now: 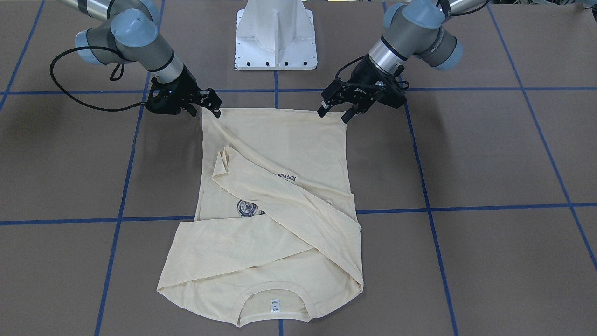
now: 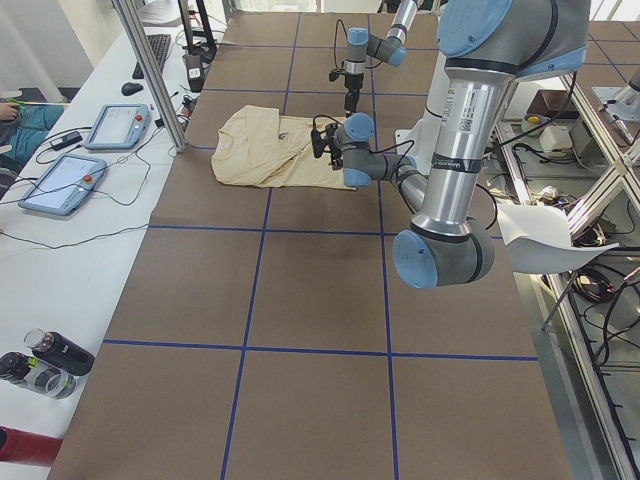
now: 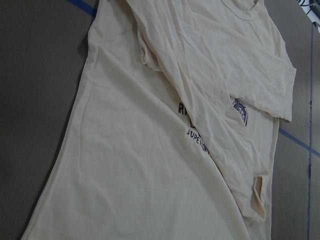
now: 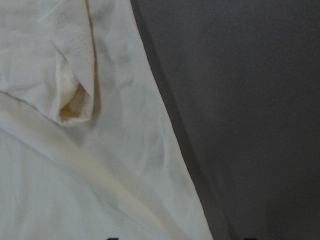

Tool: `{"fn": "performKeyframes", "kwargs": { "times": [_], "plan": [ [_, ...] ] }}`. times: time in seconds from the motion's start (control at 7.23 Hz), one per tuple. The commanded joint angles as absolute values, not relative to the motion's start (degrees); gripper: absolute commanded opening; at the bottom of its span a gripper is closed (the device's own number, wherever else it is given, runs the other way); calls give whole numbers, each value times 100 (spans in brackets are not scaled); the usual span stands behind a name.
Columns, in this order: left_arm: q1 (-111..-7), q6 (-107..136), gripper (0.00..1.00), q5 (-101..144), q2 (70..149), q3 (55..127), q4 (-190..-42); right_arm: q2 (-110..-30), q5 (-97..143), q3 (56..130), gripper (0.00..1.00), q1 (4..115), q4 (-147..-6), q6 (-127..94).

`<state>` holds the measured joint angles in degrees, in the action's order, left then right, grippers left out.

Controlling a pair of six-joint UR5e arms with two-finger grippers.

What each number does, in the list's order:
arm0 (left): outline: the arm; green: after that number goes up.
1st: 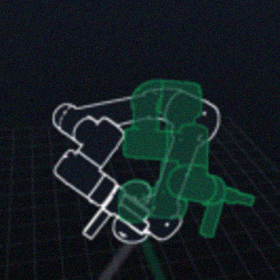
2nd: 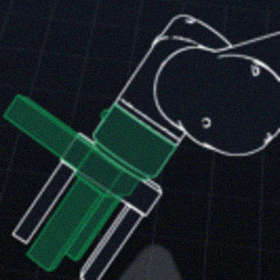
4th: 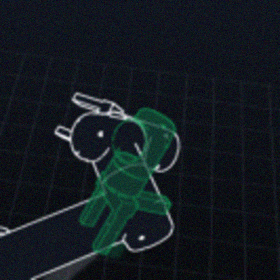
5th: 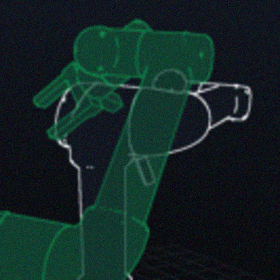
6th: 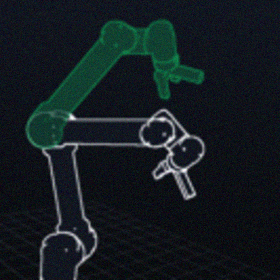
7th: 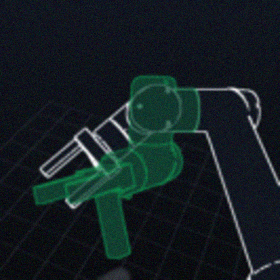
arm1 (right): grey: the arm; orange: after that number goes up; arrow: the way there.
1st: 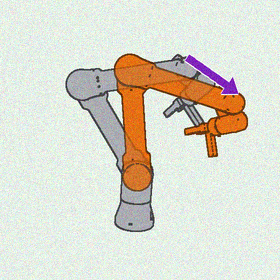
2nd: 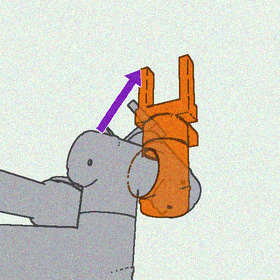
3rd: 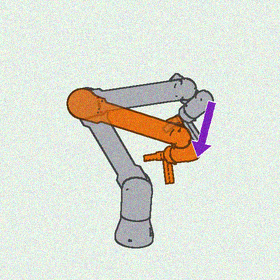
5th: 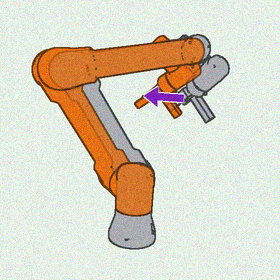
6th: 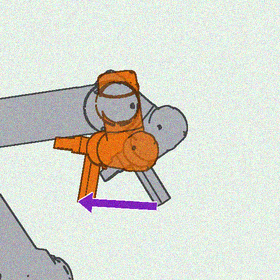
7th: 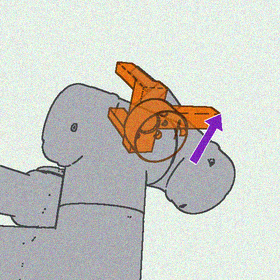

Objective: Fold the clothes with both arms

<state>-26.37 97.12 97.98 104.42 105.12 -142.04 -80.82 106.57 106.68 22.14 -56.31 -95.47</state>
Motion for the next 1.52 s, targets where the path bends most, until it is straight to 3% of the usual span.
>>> {"fn": "performKeyframes", "kwargs": {
  "times": [0.0, 0.55, 0.83, 1.38],
  "plan": [
    [-2637, 9712, 99, 9791, 10433, 10512, -14203, -8034, 10644, 10670, 57, 2197, -5651, -9615],
    [-2637, 9712, 99, 9791, 10433, 10494, -14203, -8024, 10670, 10670, 56, 2171, -5669, -9633],
    [-2628, 9712, 99, 9774, 10433, 10494, -14203, -8094, 10722, 10749, 64, 2188, -5678, -9633],
    [-2628, 9721, 99, 9773, 10433, 10512, -14203, -7980, 10723, 10837, 66, 2136, -6240, -9633]
  ]
}}
